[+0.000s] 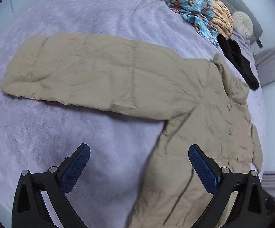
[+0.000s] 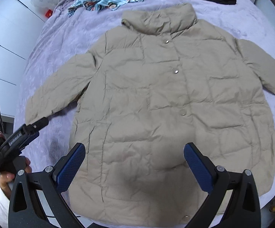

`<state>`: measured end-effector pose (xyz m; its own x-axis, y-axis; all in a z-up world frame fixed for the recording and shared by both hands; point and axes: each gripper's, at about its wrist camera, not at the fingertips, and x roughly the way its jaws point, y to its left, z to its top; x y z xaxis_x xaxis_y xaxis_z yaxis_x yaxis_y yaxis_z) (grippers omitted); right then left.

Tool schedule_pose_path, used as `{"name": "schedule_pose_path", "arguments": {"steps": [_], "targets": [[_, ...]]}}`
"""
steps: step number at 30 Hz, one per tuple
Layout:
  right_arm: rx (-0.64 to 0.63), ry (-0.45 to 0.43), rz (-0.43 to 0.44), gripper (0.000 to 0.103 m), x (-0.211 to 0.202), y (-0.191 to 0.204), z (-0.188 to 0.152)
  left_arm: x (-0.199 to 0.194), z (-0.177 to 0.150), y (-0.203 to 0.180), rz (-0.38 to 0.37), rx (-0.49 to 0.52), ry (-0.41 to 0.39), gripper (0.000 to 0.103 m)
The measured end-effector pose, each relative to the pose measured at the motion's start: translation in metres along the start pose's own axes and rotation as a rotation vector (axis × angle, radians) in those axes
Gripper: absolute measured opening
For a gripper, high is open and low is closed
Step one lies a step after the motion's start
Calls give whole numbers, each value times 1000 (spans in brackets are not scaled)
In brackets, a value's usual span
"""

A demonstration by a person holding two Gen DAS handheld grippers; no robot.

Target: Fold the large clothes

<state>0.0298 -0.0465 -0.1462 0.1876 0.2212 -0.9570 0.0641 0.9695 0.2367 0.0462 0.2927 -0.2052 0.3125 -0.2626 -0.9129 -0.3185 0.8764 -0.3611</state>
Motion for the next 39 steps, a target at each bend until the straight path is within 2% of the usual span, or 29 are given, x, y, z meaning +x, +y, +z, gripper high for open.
{"name": "schedule_pose_path", "arguments": {"steps": [5,7,11,16,17,18,19,20,21,22,23,24,28,32,36,39], "targets": [[-36,59,-15,103,52,20,2,48,24,67,-149,-206,14,103],[-42,65,-4,103,63,25,6,62,38,84,-184,-252,-7,103],[-68,31,12,103,77,36,18,68,72,104,-196,-293,-86,103],[-81,-19,39,103,93,49,45,67,111,122,-125,-286,-188,101],[-88,-34,47,103,97,53,52,66,117,126,-96,-289,-206,88],[-90,-48,52,103,99,58,59,67,122,127,-59,-277,-209,60],[-89,-64,59,103,101,61,65,68,126,127,-44,-248,-198,42],[-83,-78,72,98,104,64,72,70,130,129,-75,-238,-187,11],[-72,-91,92,91,105,66,78,68,133,131,-104,-253,-189,10],[-57,-97,113,59,109,69,85,61,135,132,-89,-249,-209,10],[-37,-88,130,37,114,72,93,52,135,130,-64,-222,-236,10],[-13,-85,153,10,120,74,99,41,137,126,-38,-190,-268,10],[8,-127,240,9,134,87,120,-1,136,113,-11,-98,-357,10],[-23,-73,323,9,164,107,126,-40,133,80,-8,32,-443,10],[-17,-10,343,9,192,108,123,-66,128,26,-51,158,-493,10],[-30,35,367,9,199,106,120,-77,119,-30,-109,248,-500,10]]}}
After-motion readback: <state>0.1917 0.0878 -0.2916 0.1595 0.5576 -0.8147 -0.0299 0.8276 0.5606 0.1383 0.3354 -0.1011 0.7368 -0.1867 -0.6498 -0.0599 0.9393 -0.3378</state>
